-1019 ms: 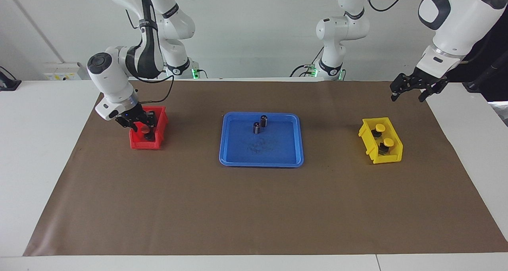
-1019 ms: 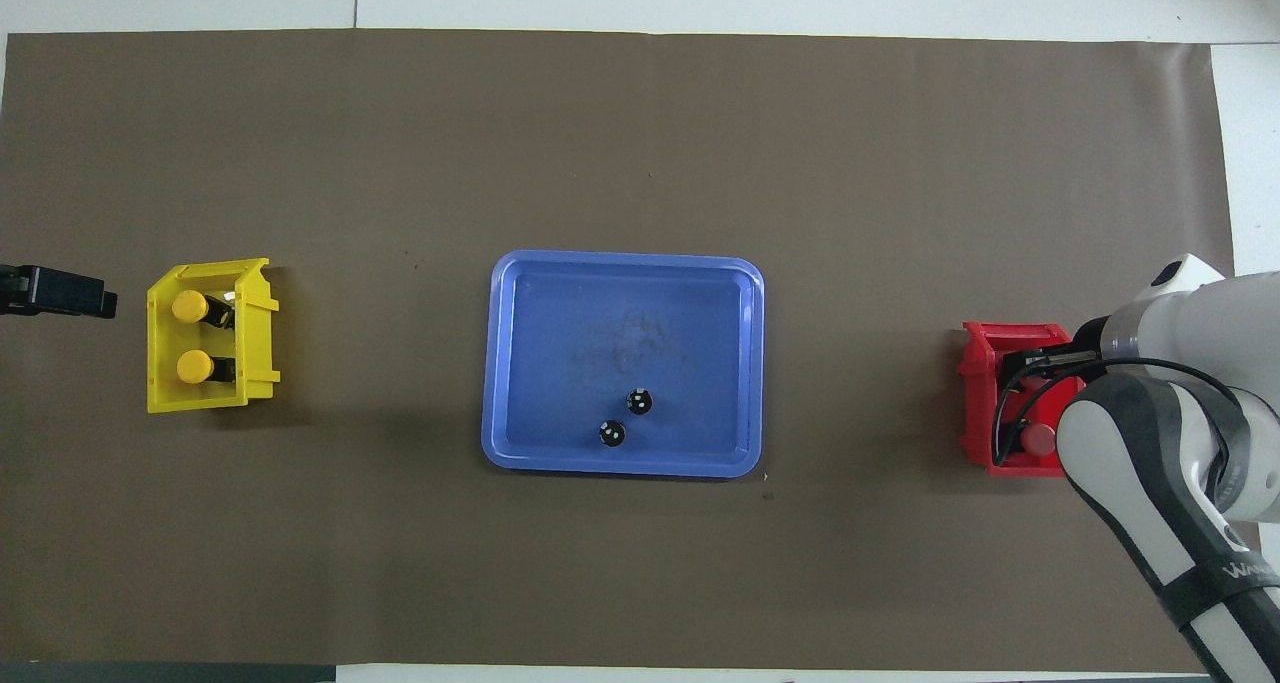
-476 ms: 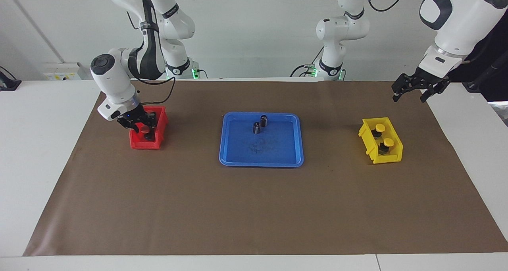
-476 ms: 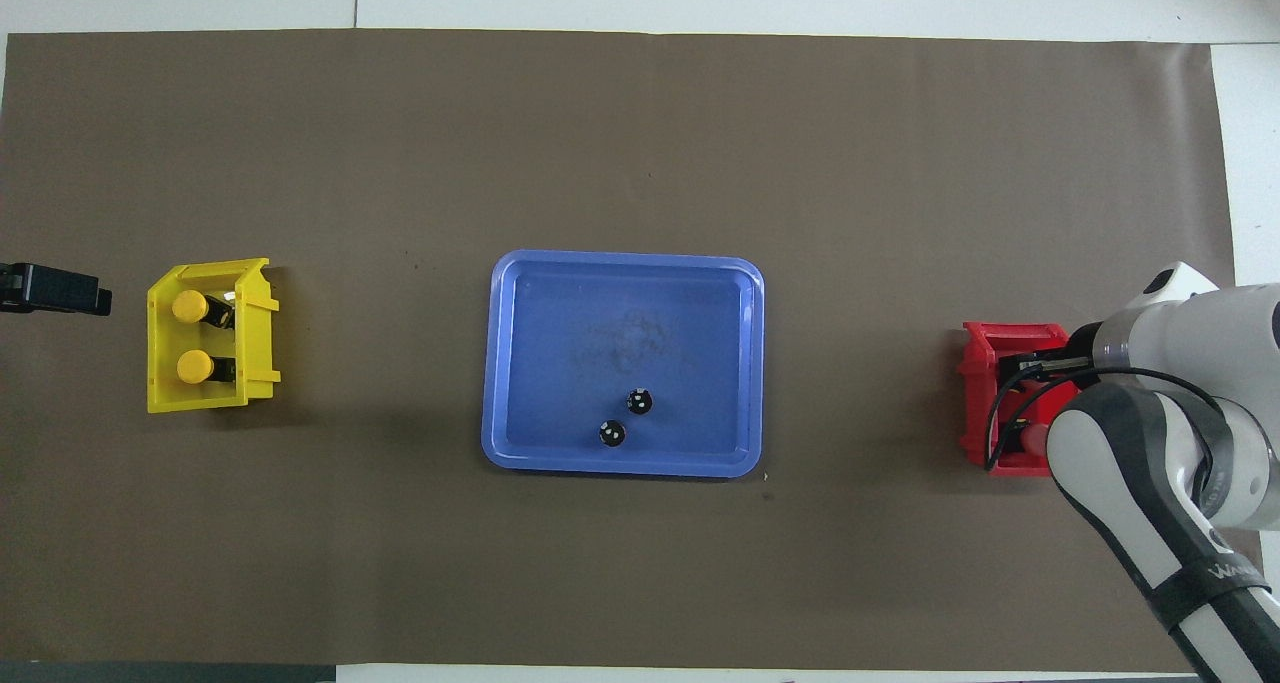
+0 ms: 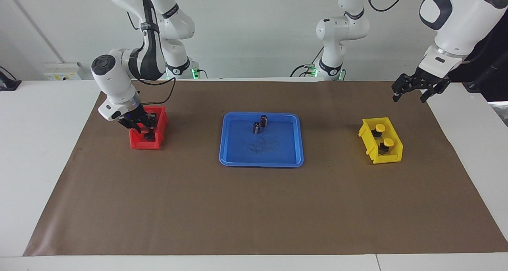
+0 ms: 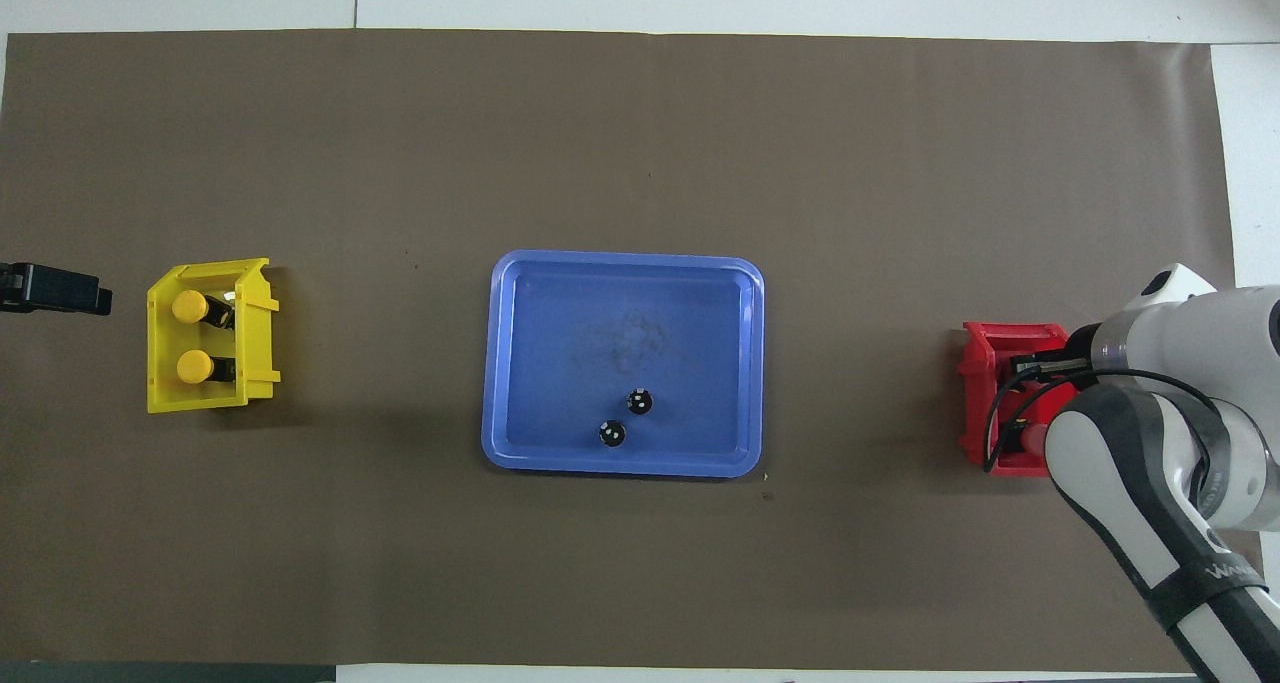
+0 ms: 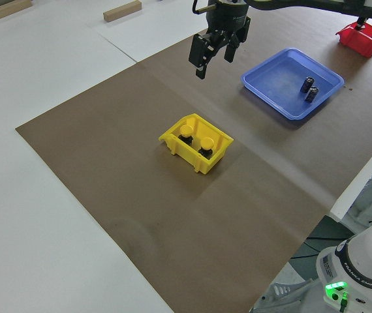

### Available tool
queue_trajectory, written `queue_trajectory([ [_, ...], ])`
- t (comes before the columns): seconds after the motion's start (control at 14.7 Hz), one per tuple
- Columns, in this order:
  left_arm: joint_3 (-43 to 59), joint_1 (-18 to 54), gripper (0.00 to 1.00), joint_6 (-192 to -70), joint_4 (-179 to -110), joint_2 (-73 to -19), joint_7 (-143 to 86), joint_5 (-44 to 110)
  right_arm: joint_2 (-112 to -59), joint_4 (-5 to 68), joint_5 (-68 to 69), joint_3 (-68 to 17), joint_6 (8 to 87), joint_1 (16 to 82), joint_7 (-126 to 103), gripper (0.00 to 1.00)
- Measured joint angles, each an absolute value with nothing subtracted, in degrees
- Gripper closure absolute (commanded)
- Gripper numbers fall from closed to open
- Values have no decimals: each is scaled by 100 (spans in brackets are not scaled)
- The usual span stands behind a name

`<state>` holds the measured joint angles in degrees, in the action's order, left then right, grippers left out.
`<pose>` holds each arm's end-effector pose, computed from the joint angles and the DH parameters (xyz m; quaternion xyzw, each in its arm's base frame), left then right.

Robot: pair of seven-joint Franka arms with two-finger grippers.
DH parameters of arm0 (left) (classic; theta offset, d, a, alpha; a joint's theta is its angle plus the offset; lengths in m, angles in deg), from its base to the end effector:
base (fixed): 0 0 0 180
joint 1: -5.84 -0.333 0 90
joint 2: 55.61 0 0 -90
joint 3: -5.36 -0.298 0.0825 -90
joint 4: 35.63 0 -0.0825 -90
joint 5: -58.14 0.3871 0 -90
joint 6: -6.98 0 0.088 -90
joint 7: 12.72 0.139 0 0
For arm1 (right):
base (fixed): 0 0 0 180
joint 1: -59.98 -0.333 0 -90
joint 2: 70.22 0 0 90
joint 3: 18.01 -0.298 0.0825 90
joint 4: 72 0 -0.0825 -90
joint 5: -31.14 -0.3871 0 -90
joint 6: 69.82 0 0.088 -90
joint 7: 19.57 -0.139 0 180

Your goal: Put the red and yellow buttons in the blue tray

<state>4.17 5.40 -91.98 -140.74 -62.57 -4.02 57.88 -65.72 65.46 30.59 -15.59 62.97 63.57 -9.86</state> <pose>0.5304 0.0149 0.5278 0.9981 -0.0614 0.0073 0.0029 0.4834 -0.0503 0.2938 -0.9996 -0.0291 0.0008 0.0053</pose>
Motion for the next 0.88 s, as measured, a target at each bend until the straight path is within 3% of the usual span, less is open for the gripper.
queue_trajectory([
  [0.27,417,540,0,-9200,-14078,-6257,-402,5788,-6603,6077,3059,-1559,5622,6360,-915,74],
  [0.68,427,540,0,-9199,-14091,-6258,-397,5788,-6672,4372,3053,-1567,3863,6301,-664,73],
  [0.88,427,540,0,-9204,-14119,-6268,-397,5788,-6932,3403,3019,-1587,3197,5863,-1147,74],
])
